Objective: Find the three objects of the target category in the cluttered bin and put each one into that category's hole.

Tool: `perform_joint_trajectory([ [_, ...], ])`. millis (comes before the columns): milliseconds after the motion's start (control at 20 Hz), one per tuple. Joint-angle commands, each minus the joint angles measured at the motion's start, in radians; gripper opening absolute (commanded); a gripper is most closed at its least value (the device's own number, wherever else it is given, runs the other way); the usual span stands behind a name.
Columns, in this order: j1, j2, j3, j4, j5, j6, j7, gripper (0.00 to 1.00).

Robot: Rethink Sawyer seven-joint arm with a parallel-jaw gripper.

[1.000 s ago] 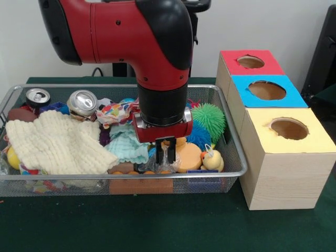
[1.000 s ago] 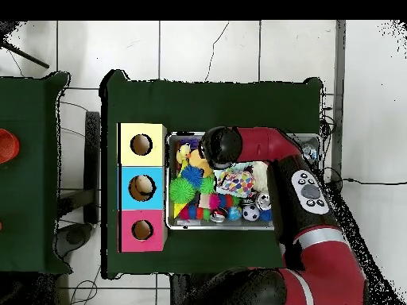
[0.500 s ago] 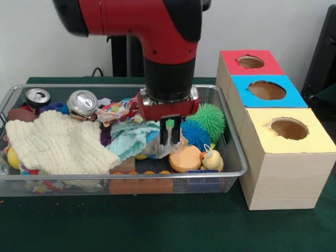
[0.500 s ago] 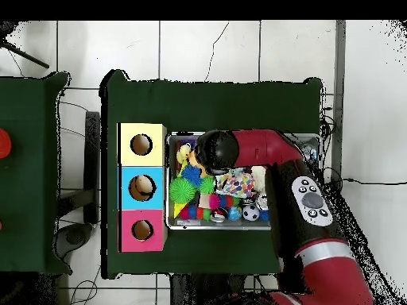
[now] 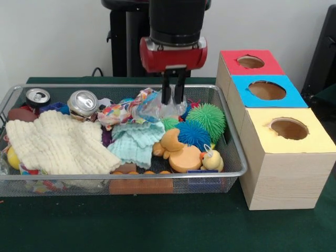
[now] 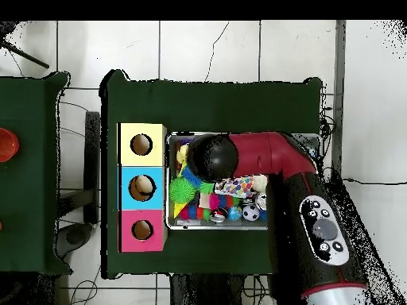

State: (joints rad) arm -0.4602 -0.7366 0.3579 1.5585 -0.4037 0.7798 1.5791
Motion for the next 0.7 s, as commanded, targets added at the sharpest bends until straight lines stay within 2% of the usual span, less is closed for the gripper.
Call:
perform_joint_trajectory([
  [50, -0.008, -0.114, 0.036, 0.224, 0.042, 0.040, -0.016, 0.00],
  [450, 0.022, -0.181, -0.002, 0.395, 0.076, -0.109, 0.123, 0.00],
  [700, 0.077, -0.230, -0.057, 0.489, 0.096, -0.191, 0.231, 0.00],
])
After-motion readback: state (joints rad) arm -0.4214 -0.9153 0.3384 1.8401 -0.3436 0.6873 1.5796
